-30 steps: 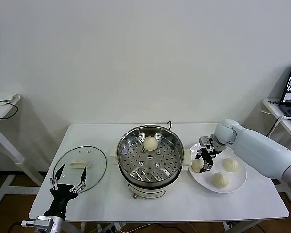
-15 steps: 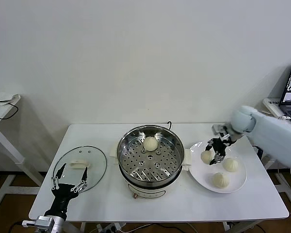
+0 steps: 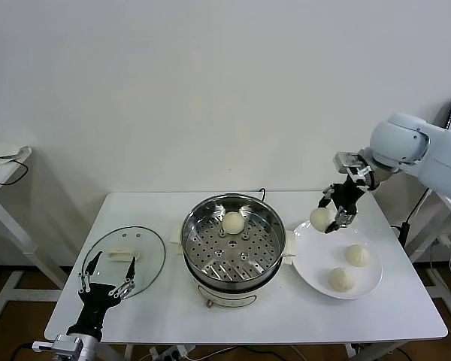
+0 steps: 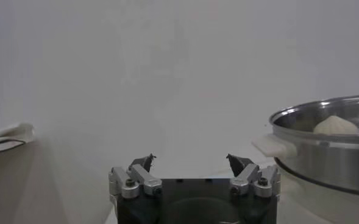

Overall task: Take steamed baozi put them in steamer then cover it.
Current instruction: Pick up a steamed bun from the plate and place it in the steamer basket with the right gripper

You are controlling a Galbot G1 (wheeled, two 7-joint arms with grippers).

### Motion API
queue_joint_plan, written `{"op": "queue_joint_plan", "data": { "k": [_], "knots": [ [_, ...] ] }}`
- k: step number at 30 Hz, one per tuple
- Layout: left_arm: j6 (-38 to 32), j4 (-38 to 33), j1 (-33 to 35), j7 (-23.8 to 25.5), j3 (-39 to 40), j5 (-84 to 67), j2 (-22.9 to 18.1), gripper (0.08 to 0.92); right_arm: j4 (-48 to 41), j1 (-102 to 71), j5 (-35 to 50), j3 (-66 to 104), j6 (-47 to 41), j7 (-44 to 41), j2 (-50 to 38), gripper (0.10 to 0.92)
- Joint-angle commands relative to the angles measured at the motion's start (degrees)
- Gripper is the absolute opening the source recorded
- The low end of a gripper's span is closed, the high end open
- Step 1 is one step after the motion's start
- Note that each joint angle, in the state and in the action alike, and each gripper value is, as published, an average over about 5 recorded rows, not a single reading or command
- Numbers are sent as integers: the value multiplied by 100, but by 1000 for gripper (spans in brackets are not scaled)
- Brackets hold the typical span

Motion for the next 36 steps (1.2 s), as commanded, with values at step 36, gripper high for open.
{"op": "queue_joint_plan", "data": {
  "k": [36],
  "knots": [
    [27,112,-109,75,-436,-176,-4,823,-2158,-1937,37,684,-1712,944,4158,662]
  ]
}}
